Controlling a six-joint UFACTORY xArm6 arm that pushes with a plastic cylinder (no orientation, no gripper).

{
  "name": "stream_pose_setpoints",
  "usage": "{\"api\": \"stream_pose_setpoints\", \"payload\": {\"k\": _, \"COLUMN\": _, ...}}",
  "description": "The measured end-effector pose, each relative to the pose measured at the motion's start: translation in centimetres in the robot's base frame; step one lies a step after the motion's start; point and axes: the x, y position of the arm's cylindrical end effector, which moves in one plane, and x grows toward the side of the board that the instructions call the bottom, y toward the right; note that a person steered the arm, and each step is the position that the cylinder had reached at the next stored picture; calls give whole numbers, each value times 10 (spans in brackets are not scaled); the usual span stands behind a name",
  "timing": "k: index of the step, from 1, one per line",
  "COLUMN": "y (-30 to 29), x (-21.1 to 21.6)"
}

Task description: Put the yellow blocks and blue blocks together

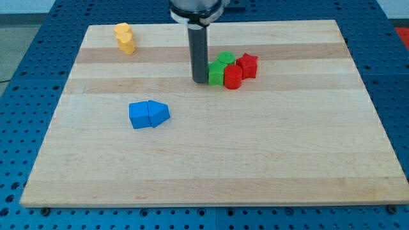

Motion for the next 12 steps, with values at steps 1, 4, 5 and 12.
{"api": "stream_pose_setpoints", "payload": {"k": 1, "y": -13, "x": -4}}
{"api": "stream_pose_setpoints", "payload": {"k": 4, "y": -97, "x": -178}}
{"api": "stream_pose_setpoints", "payload": {"k": 5, "y": -108, "x": -177}}
{"api": "stream_pose_setpoints", "payload": {"k": 12, "y": -272, "x": -179}}
